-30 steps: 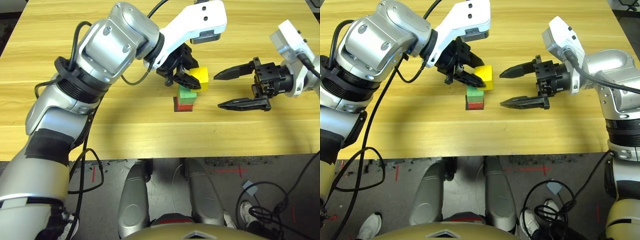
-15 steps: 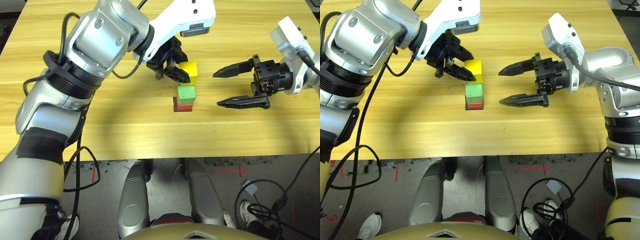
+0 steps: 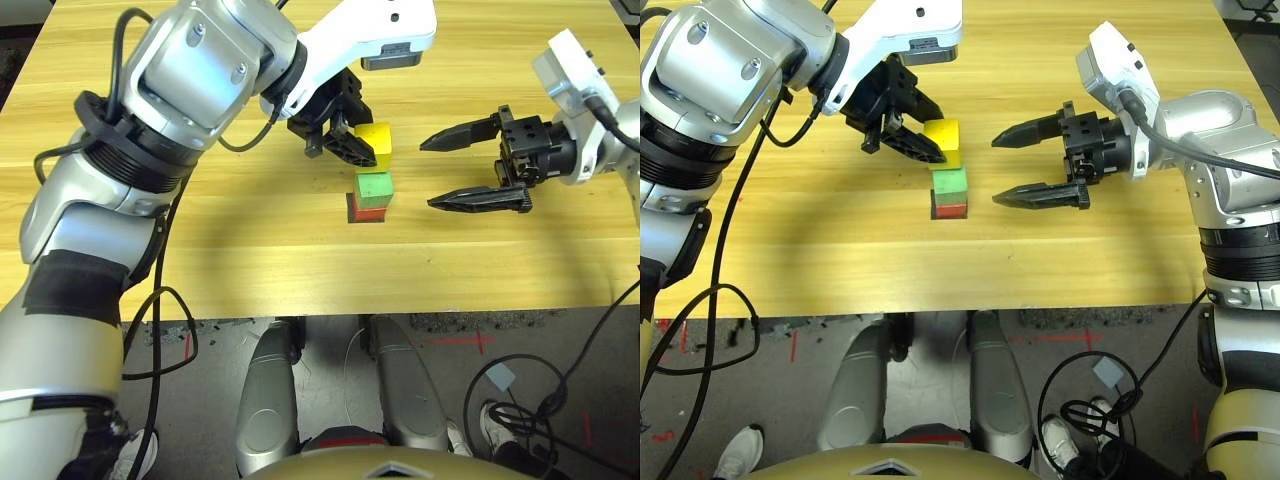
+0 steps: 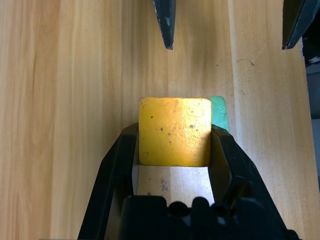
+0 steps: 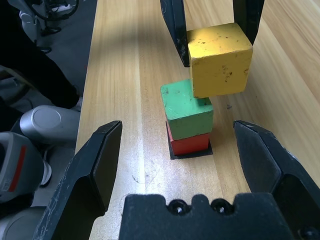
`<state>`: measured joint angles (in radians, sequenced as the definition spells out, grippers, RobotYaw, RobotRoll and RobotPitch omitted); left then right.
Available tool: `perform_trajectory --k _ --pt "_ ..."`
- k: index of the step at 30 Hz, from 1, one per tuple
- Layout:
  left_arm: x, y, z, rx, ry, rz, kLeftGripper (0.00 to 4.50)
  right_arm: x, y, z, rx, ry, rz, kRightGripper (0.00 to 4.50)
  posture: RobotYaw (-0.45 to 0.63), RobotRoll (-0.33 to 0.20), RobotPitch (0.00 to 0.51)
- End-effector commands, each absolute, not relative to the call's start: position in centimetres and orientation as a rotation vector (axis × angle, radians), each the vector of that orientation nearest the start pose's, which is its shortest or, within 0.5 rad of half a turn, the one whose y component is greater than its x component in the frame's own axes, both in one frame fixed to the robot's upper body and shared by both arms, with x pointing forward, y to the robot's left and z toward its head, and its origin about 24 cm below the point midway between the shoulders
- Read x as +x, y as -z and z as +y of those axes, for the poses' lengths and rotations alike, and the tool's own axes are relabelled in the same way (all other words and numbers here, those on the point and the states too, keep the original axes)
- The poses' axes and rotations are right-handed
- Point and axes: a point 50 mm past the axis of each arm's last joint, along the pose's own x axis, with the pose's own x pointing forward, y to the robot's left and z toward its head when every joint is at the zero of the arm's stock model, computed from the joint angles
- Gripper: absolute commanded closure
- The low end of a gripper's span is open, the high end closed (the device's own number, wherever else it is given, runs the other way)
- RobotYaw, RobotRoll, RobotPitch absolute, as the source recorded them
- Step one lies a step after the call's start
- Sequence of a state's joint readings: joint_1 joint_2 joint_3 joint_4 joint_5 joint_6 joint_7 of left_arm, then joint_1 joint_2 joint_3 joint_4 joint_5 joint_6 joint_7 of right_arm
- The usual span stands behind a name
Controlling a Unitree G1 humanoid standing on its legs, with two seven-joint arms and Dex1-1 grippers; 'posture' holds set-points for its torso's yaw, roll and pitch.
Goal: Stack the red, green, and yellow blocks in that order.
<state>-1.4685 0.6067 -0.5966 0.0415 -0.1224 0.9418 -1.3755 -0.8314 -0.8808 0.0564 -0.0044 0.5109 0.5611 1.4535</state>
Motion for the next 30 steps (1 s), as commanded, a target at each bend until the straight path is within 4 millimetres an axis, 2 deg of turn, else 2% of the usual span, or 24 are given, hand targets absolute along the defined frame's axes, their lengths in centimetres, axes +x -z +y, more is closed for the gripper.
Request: perform_trajectory --k 1,12,23,30 --pt "29.6 -32.5 5.0 1.01 1.351 0.326 2.47 28.6 -26.9 -19.2 -0.506 -1.446 0.066 0.0 0.03 0.08 0.278" --pt "29.7 -31.6 5.2 1.009 1.381 0.368 2.47 28.7 -26.4 -19.0 -0.491 -1.446 0.059 0.0 0.01 0.089 0.277" --pt "30.9 -30.9 5.3 0.994 1.361 0.379 2.47 28.4 -26.0 -18.9 -0.466 -1.442 0.069 0.0 -0.02 0.092 0.302" --pt "31.1 -30.7 5.1 0.989 1.366 0.381 2.47 28.2 -25.9 -19.0 -0.458 -1.43 0.072 0.0 -0.03 0.092 0.308"
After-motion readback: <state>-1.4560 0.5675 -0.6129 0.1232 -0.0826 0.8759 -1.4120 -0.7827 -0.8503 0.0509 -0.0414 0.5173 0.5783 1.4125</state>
